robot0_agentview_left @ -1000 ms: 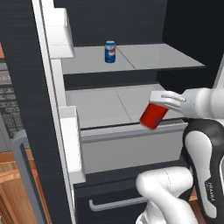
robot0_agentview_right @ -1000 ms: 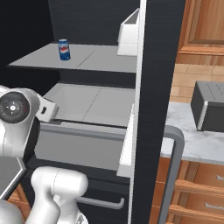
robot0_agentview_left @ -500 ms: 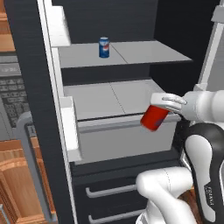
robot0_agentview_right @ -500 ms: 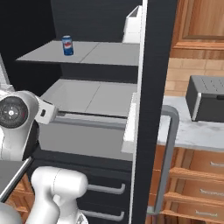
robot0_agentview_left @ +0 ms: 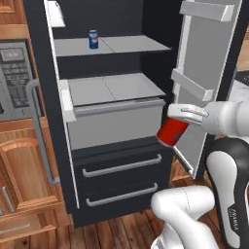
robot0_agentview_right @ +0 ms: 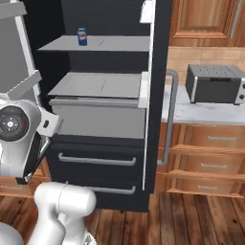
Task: Open the fridge, grab two sodas, and place both sodas inside the bowl with ice on the dining counter.
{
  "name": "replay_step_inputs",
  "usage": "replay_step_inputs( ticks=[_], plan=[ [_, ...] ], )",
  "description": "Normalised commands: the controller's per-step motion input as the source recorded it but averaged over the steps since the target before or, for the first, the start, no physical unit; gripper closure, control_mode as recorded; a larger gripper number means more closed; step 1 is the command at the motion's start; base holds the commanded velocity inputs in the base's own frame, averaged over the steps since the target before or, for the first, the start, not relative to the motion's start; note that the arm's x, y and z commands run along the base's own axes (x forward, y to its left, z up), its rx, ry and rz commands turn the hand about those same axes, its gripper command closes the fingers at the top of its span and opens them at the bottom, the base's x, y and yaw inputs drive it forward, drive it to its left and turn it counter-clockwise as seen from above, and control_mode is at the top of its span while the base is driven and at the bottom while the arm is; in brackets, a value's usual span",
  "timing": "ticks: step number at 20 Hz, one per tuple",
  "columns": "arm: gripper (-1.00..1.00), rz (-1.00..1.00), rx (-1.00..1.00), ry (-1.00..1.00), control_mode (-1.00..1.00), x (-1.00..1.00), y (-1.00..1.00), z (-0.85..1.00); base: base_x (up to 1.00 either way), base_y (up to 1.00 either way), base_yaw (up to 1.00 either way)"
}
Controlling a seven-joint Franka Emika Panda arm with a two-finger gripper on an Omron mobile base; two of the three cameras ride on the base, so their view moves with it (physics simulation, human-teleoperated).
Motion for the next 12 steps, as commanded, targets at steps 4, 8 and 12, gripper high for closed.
replay_step_inputs(
  ticks=[4,8,12],
  plan=[
    [1.00,0.00,0.00,0.00,1.00,0.00,0.00,0.00,-1.00,0.31,-0.29],
    [1.00,0.00,0.00,0.00,1.00,0.00,0.00,0.00,-1.00,0.21,-0.28],
    [1.00,0.00,0.00,0.00,1.00,0.00,0.00,0.00,-1.00,0.03,-0.28]
  ],
)
